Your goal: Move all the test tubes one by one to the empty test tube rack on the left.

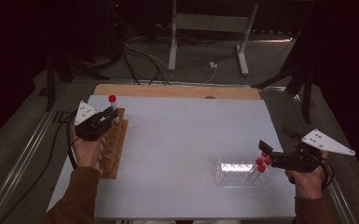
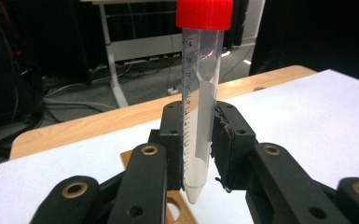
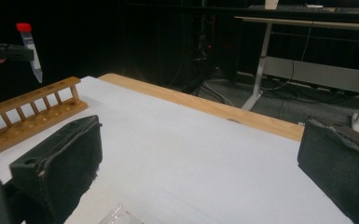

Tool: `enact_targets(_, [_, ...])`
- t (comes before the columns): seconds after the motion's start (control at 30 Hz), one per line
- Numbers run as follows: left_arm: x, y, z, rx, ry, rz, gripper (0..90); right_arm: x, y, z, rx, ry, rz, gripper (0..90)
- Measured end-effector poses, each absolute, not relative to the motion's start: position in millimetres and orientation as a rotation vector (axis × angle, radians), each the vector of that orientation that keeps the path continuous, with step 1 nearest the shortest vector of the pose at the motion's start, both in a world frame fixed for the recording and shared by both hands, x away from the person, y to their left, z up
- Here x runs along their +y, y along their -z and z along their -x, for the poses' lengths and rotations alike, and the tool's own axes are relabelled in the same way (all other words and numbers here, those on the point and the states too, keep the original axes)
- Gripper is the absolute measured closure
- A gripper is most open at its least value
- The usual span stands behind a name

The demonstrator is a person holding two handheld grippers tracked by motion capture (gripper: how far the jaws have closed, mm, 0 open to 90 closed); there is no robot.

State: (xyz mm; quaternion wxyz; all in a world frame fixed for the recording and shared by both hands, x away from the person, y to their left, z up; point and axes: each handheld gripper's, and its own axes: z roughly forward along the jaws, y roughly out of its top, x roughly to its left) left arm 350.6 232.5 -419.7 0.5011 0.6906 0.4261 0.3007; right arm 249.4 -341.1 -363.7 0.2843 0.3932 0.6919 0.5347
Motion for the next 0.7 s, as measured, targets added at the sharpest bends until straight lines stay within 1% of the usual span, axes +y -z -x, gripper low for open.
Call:
enact_targets(0.23, [236.3,426.1,-357.2,1.065,-0.734,-1.689,75.8,-342.7,362.5,-246.9,1.845,-1.452,-1.041,0.0])
enact_targets(0.47, [243.4,439.0,-358.3,1.116,-0.71,-1.703,75.7,-345.1,363.9,-245.5,1.843,-1.445,-1.043,0.0])
enact_targets(0.7, [245.5,446.8,-356.8,1.138,-0.687,-1.765,75.7,-343.2,366.0,-245.9,1.848,-1.448,-1.045,0.0])
